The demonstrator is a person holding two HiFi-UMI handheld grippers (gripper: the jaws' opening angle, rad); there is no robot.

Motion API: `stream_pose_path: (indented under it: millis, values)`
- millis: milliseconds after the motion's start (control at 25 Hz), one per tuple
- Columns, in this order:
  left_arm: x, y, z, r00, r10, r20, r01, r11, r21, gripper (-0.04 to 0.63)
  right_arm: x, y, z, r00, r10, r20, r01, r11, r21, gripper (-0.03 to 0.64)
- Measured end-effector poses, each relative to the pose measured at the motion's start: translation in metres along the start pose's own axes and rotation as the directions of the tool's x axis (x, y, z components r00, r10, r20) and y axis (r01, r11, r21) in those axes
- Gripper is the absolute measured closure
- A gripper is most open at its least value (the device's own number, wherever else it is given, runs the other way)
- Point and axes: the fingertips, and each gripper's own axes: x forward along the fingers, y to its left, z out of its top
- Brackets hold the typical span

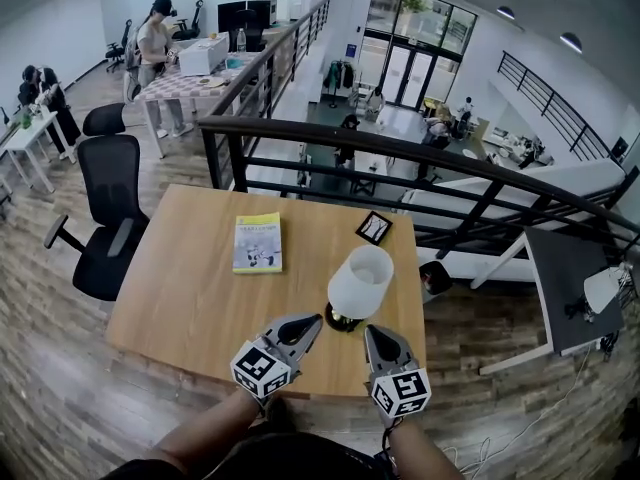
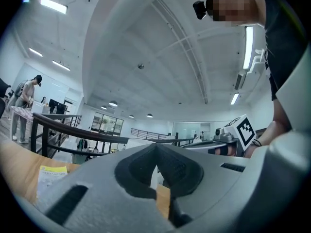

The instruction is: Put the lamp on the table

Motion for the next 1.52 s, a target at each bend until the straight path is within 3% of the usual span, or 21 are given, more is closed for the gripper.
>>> stream_pose_path:
  millis: [720, 1240, 1520]
  values:
    - [0.012, -0.133, -0.025, 0.999, 0.01, -0.033, -0.008, 0.999, 0.049, 0.588, -0.111, -0.011, -0.03, 0.996, 0.084, 0.009, -0.085, 0.996, 0.041, 0.601]
    - [-0.049, -0.188, -0.021, 0.998, 0.06, -0.028, -0.059, 0.997, 0.045, 0.588, -0.163, 0.048, -0.041, 0.99, 0.136, 0.02, -0.137, 0.988, 0.067, 0.603]
    - [-0.084, -0.2, -0.019, 0.999, 0.039, -0.026, -0.038, 0.998, 0.043, 0.588, -0.178, 0.087, -0.041, 0.992, 0.124, 0.033, -0.126, 0.989, 0.074, 0.601]
